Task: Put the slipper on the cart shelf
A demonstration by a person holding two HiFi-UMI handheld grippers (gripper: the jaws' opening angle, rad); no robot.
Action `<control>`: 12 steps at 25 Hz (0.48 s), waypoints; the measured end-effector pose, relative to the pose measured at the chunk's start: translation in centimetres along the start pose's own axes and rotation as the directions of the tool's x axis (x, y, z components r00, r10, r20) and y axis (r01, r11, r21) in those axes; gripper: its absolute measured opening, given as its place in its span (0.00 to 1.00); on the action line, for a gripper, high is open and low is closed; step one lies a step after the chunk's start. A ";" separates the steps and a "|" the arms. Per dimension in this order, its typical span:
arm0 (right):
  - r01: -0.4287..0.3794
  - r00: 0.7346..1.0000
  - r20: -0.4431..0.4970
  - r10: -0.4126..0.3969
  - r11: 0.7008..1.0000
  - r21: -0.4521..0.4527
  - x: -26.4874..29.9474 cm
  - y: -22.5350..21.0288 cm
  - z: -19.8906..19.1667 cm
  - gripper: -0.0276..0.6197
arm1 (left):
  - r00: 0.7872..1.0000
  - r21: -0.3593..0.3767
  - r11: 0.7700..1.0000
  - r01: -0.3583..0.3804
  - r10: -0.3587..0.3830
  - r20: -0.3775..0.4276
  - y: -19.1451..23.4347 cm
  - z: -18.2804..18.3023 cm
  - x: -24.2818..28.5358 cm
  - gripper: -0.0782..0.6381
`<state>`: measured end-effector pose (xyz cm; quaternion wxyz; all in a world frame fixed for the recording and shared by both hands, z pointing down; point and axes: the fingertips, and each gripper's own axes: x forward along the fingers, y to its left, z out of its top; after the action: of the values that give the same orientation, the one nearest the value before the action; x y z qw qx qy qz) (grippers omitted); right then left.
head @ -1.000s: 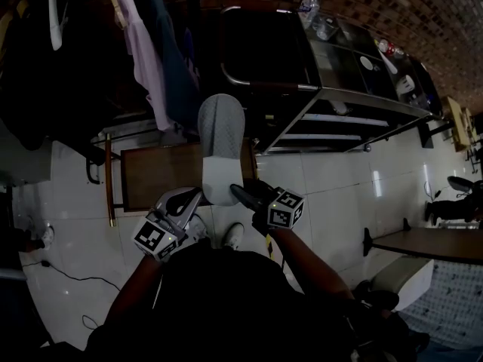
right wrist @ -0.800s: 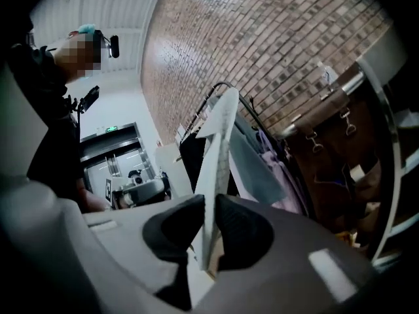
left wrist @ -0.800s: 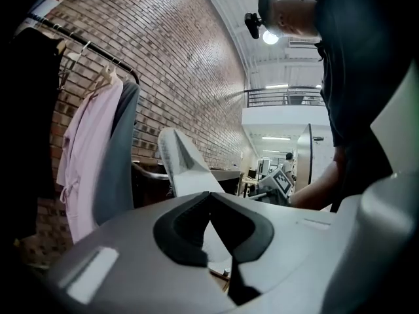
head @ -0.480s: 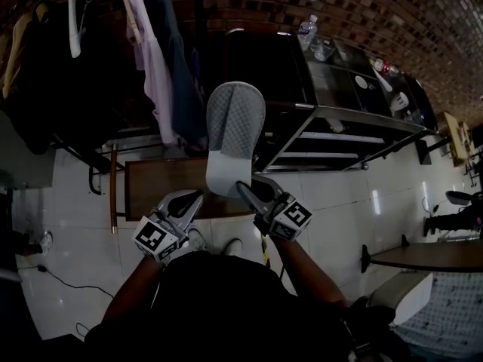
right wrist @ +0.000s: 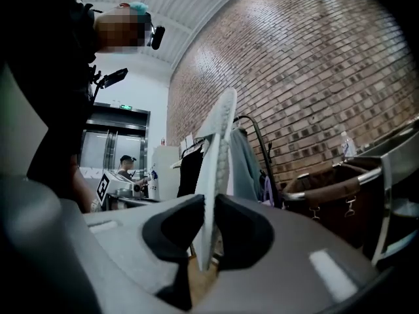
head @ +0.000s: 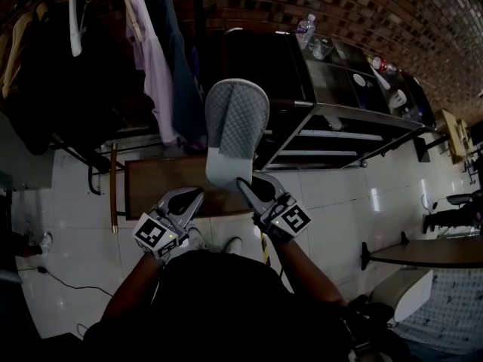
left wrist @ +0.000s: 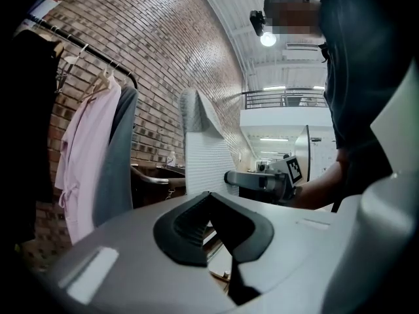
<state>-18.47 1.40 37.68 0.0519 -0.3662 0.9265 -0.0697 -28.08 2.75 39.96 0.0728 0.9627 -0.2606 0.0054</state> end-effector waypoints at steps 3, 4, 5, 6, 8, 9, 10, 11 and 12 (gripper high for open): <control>0.002 1.000 0.000 -0.002 1.000 0.004 0.0 0.0 0.0 0.13 | 1.000 -0.019 1.000 0.000 0.000 -0.007 0.2 0.2 0.0 0.11; 0.002 1.000 0.000 -0.002 1.000 0.005 0.1 0.0 0.0 0.13 | 1.000 -0.023 1.000 -0.001 0.000 -0.014 0.2 0.2 0.0 0.11; 0.002 1.000 -0.002 -0.002 1.000 0.005 0.1 0.1 -0.1 0.13 | 1.000 -0.021 1.000 0.002 -0.002 -0.022 0.3 0.0 0.0 0.11; 0.002 1.000 -0.003 -0.002 1.000 0.006 0.2 0.1 -0.1 0.13 | 0.999 -0.014 1.000 0.006 -0.006 -0.032 0.3 -0.3 0.0 0.11; -0.001 1.000 -0.005 0.001 1.000 0.009 0.2 0.1 -0.3 0.13 | 0.999 0.007 1.000 0.011 -0.011 -0.039 0.2 -0.6 -0.1 0.11; -0.003 1.000 -0.007 0.003 1.000 0.012 0.2 0.2 -0.4 0.13 | 0.999 0.013 1.000 0.012 -0.011 -0.032 0.3 -0.5 -0.1 0.11; -0.005 1.000 -0.010 0.005 1.000 0.014 0.3 0.2 -0.6 0.13 | 1.000 0.011 1.000 0.011 -0.011 -0.020 0.3 -0.3 -0.2 0.11; -0.006 1.000 -0.013 0.006 1.000 0.014 0.4 0.3 -0.7 0.13 | 1.000 0.003 1.000 0.011 -0.011 -0.009 0.4 -0.2 -0.3 0.11; -0.007 1.000 -0.016 0.007 1.000 0.014 0.4 0.3 -0.8 0.13 | 1.000 -0.005 1.000 0.013 -0.013 -0.002 0.5 -0.1 -0.3 0.11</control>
<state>-19.14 1.42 38.40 0.0472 -0.3621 0.9276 -0.0786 -28.57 2.51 40.07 0.0755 0.9641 -0.2544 0.0054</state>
